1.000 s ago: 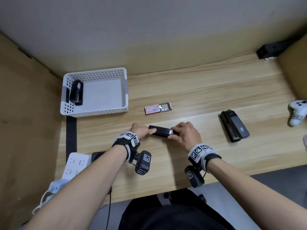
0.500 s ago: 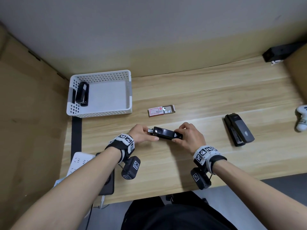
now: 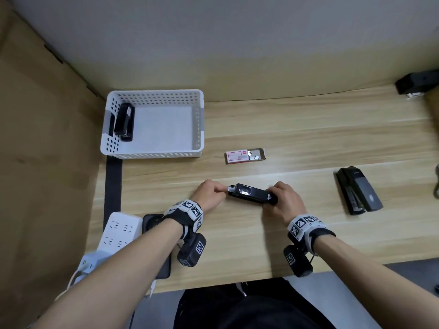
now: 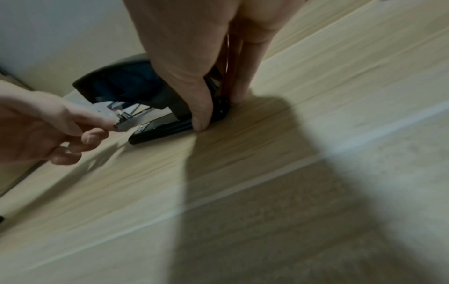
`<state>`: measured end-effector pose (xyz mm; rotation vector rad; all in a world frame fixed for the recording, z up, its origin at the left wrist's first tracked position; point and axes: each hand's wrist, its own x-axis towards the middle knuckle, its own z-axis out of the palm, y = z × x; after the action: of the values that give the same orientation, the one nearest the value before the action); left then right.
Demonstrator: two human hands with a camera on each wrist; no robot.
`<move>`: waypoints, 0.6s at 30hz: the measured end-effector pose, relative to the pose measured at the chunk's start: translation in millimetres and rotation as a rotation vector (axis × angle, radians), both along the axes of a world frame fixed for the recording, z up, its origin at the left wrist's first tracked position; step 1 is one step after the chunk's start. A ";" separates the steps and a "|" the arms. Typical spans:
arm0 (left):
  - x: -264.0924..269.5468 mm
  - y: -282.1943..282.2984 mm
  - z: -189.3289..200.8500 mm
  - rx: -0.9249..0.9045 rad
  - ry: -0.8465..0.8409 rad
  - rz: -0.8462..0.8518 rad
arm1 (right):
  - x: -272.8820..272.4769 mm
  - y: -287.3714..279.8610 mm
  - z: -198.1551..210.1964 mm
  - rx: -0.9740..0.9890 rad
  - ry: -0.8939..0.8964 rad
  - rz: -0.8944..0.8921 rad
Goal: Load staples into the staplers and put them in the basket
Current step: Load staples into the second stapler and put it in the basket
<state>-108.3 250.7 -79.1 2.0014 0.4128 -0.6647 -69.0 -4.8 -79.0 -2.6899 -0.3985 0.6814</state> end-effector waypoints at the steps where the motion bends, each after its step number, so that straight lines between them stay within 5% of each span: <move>1: 0.2 -3.5 -2.4 -0.005 -0.015 -0.023 | 0.1 -0.4 -0.6 0.002 -0.008 0.012; 18: -4.3 -14.7 -9.5 -0.102 -0.046 0.034 | 1.2 -1.6 -2.9 0.014 -0.032 0.030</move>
<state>-112.6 236.0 -88.6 1.9053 0.3767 -0.6053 -67.8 -6.3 -81.8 -2.6893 -0.4504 0.6425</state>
